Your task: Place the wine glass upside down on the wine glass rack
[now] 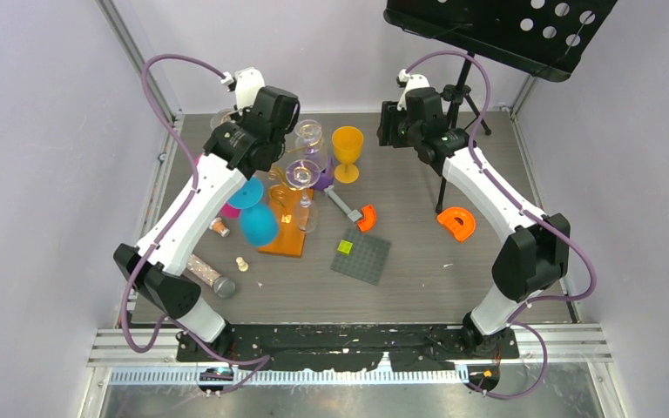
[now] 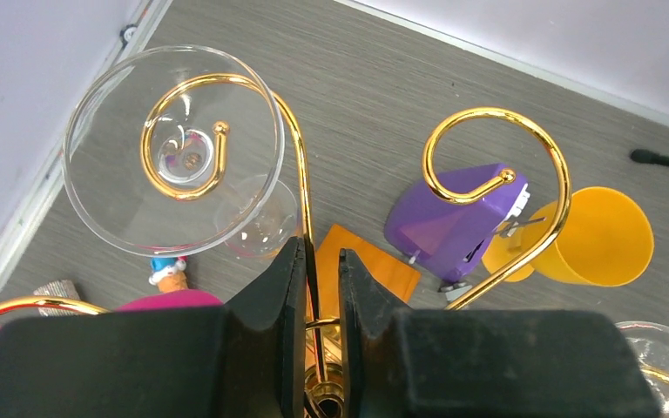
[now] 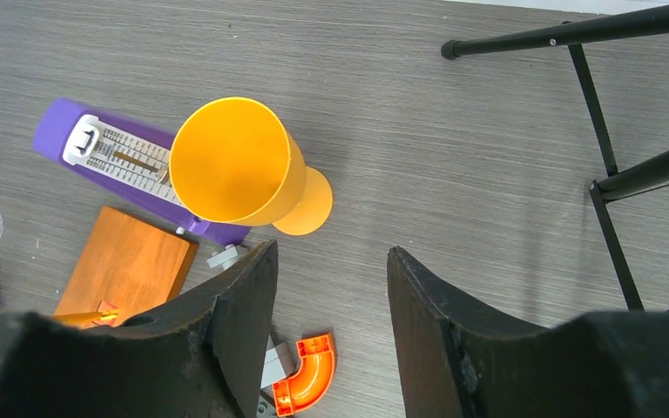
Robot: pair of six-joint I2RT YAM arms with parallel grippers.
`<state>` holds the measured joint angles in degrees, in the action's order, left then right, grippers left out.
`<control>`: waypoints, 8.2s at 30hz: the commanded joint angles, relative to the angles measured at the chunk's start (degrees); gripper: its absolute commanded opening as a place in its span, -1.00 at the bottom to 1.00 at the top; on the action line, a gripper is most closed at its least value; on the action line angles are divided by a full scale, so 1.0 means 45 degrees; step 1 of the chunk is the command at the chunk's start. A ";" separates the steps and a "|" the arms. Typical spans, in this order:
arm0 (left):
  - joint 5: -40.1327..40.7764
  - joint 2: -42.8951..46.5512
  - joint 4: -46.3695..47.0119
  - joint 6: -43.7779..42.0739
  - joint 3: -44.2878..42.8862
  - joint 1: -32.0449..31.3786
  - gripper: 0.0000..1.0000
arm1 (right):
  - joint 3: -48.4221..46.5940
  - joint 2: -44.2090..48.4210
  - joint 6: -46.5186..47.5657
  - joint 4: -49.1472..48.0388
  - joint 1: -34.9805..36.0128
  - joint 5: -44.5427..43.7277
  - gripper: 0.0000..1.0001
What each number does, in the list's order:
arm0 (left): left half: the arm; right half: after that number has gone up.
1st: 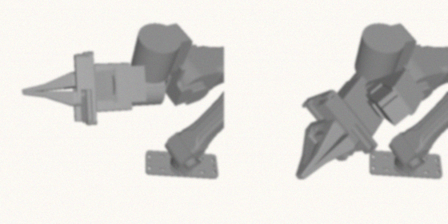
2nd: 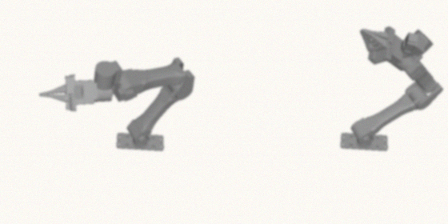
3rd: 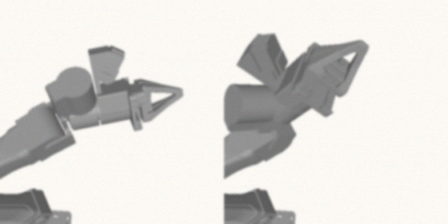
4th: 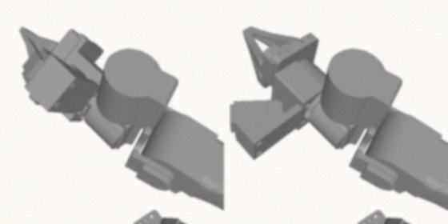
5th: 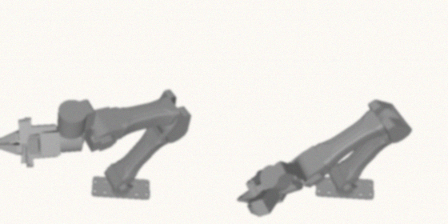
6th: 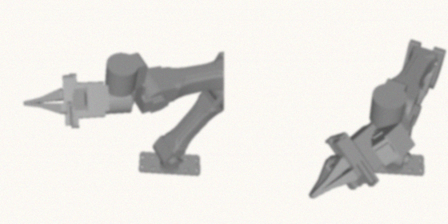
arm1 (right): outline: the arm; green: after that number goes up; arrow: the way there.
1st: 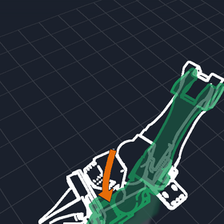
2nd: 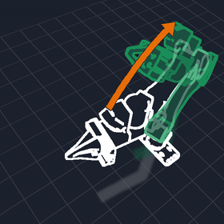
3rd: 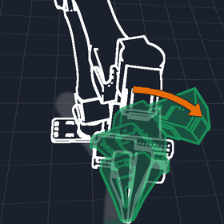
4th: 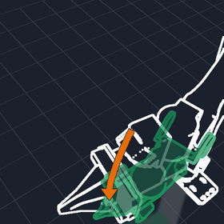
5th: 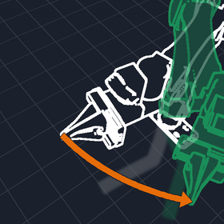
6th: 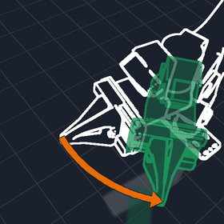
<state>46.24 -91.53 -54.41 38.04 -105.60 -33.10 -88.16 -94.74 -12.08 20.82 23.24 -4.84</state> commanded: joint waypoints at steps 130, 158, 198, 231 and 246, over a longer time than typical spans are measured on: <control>-1.7550 0.3692 0.1551 -1.4904 0.3755 0.4335 -0.80 | -0.0531 0.0485 0.0917 -0.0354 -0.0012 0.0895 0.11; -1.8423 0.2790 0.0505 -1.5455 0.2523 0.4758 -0.60 | -0.0551 0.0585 0.0964 -0.0132 -0.0009 0.0897 0.12; -1.8813 0.4650 0.4276 -1.2509 0.2123 0.4758 0.53 | -0.2533 -0.1122 0.0085 0.0812 0.0011 0.1652 0.33; -1.8508 0.7389 0.6305 -1.1149 0.4538 0.4743 0.62 | -0.6168 -0.4522 0.1803 0.1801 0.1006 -0.1580 -0.79; -1.8261 0.8147 0.8696 -0.9424 0.4833 0.4728 0.81 | 0.0198 0.4536 0.1249 -0.6842 0.1163 0.1441 -0.89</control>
<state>-36.45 -56.03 -22.70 -8.54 -84.12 -11.92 -94.63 -85.27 -2.22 10.02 28.14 -10.55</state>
